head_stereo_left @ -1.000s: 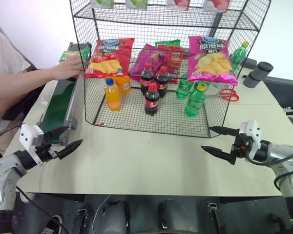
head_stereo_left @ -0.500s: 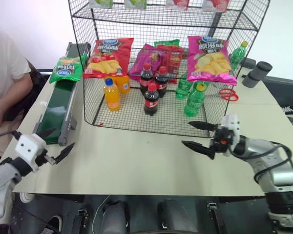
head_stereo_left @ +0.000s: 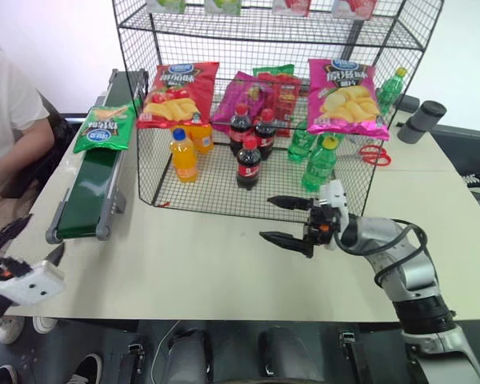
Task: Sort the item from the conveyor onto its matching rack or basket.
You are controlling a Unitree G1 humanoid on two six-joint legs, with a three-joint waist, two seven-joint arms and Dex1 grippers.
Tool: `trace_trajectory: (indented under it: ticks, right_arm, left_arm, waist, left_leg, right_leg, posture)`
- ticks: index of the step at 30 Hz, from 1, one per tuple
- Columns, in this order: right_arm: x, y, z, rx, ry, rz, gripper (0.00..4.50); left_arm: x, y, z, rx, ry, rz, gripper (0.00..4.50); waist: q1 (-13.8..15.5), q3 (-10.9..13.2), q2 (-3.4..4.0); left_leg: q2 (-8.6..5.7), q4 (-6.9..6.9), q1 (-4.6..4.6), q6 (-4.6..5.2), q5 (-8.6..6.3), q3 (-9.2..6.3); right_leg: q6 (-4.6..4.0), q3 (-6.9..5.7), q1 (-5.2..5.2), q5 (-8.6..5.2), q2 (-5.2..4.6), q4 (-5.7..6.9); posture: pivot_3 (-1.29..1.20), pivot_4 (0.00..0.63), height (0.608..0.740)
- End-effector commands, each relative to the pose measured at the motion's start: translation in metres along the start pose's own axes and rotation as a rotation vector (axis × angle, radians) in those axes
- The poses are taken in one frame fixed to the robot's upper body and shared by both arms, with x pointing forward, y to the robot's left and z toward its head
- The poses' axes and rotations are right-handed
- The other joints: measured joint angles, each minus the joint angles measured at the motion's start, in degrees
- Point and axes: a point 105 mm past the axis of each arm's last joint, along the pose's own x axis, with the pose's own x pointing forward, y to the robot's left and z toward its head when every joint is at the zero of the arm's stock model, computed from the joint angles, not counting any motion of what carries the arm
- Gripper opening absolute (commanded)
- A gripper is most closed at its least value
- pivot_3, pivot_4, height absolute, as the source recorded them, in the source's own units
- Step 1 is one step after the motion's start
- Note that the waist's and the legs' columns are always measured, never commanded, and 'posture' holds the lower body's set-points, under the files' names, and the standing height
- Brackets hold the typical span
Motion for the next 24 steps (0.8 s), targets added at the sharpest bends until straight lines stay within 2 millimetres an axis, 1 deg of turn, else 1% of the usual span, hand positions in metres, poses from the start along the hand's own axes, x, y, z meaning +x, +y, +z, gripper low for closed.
trace_trajectory:
  ticks: [1, 6, 10, 12, 18, 22, 24]
  right_arm:
    - [0.010, 0.006, 0.006, -0.046, -0.008, 0.059, 4.48]
    - [0.017, 0.006, 0.006, -0.046, -0.016, 0.067, 4.48]
    - [0.020, 0.009, 0.005, -0.049, -0.018, 0.074, 4.48]
    - [0.021, 0.010, 0.005, -0.051, -0.019, 0.072, 4.48]
    - [0.016, 0.007, 0.002, -0.045, -0.010, 0.037, 4.48]
    - [0.014, 0.012, -0.002, -0.041, 0.001, 0.048, 4.48]
    - [0.016, 0.016, -0.002, -0.034, -0.006, 0.055, 4.48]
  left_arm:
    - [-0.007, -0.003, -0.012, 0.076, 0.050, 0.043, 4.47]
    - [-0.005, -0.015, -0.010, 0.057, 0.051, 0.052, 4.47]
    - [0.005, -0.030, -0.004, 0.029, 0.023, 0.017, 4.47]
    - [0.009, -0.028, -0.001, 0.046, 0.007, 0.026, 4.47]
    - [0.015, -0.026, -0.001, 0.064, 0.000, 0.040, 4.47]
    - [0.017, -0.026, 0.002, 0.065, -0.010, 0.045, 4.47]
    - [0.018, -0.025, 0.003, 0.057, -0.012, 0.052, 4.47]
  waist:
    - [-0.04, -0.01, -0.01]
    - [0.07, -0.02, -0.04]
    - [-0.08, -0.03, -0.04]
    - [-0.38, -0.04, -0.05]
    - [-1.58, -0.03, -0.04]
    - [-2.11, -0.03, -0.04]
    - [-2.36, -0.03, -0.04]
  left_leg:
    - [0.00, 0.00, 0.00, 0.00, 0.00, 0.00]
    - [-0.01, 0.00, -0.02, -0.02, -0.01, 0.01]
    - [-0.01, -0.06, -0.02, -0.04, -0.02, 0.01]
    - [0.00, -0.08, -0.04, -0.04, -0.02, 0.01]
    - [-0.01, -0.16, -0.06, -0.04, -0.02, 0.02]
    - [-0.01, -0.20, -0.06, -0.04, -0.02, 0.03]
    - [-0.01, -0.21, -0.06, -0.04, -0.02, 0.03]
  right_leg:
    - [0.00, -0.02, -0.01, 0.00, -0.01, 0.00]
    - [-0.05, -0.18, 0.00, -0.02, -0.20, 0.00]
    - [-0.17, -0.25, -0.01, -0.08, -0.27, 0.00]
    - [-0.18, -0.37, -0.04, -0.08, -0.33, 0.00]
    - [-0.19, -0.58, -0.09, -0.09, -0.47, 0.00]
    - [-0.19, -0.66, -0.10, -0.09, -0.51, 0.00]
    - [-0.19, -0.83, -0.10, -0.09, -0.58, 0.00]
  posture:
    - [0.00, 0.150, 0.740]
    - [0.00, 0.150, 0.740]
    - [0.00, 0.150, 0.740]
    - [0.00, 0.150, 0.740]
    - [0.00, 0.150, 0.740]
    - [0.00, 0.150, 0.740]
    - [0.00, 0.150, 0.740]
